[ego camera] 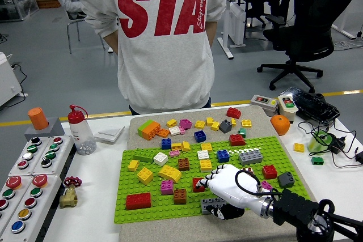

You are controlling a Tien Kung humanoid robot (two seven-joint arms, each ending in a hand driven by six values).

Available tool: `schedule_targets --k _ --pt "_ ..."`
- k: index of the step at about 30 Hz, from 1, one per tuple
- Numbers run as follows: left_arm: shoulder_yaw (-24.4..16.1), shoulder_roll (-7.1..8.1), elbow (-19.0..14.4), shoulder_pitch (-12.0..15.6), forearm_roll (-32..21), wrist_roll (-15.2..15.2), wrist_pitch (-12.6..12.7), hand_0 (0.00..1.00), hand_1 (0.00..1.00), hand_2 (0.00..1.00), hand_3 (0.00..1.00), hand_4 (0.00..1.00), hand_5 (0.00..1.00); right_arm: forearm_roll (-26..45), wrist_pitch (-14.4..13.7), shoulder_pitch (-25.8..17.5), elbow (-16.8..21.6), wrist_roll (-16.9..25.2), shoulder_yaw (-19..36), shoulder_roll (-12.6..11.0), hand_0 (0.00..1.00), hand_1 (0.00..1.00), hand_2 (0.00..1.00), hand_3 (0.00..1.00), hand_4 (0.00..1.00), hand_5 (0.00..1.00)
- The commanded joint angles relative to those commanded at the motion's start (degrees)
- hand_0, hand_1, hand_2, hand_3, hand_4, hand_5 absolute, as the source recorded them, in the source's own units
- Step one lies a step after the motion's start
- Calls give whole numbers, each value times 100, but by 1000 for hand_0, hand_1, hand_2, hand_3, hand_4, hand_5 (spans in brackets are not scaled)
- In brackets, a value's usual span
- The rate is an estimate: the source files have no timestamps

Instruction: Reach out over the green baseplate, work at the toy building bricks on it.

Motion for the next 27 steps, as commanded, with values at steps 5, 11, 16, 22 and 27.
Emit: schedule_targets --k 5,11,16,22,27 --pt "2 1 2 -3 -6 -6 3 661 613 608 472 371 998 126 -227 -132 264 30 132 -92 566 625 624 680 663 354" --pt "-2 2 1 -7 -4 -5 5 661 613 608 472 370 998 317 -569 -265 498 153 170 -232 516 584 580 583 557 315" --pt "-6 2 -1 -10 13 9 2 661 613 609 472 370 998 384 -514 -319 558 320 141 -304 511 575 565 558 478 314" --pt "-5 0 -1 -11 15 10 2 661 613 608 472 369 998 392 -287 -359 570 445 98 -365 516 584 576 560 502 348" --pt "-7 2 -1 -12 24 11 1 661 613 608 471 369 998 354 -150 -367 541 454 56 -372 519 589 583 563 558 372"
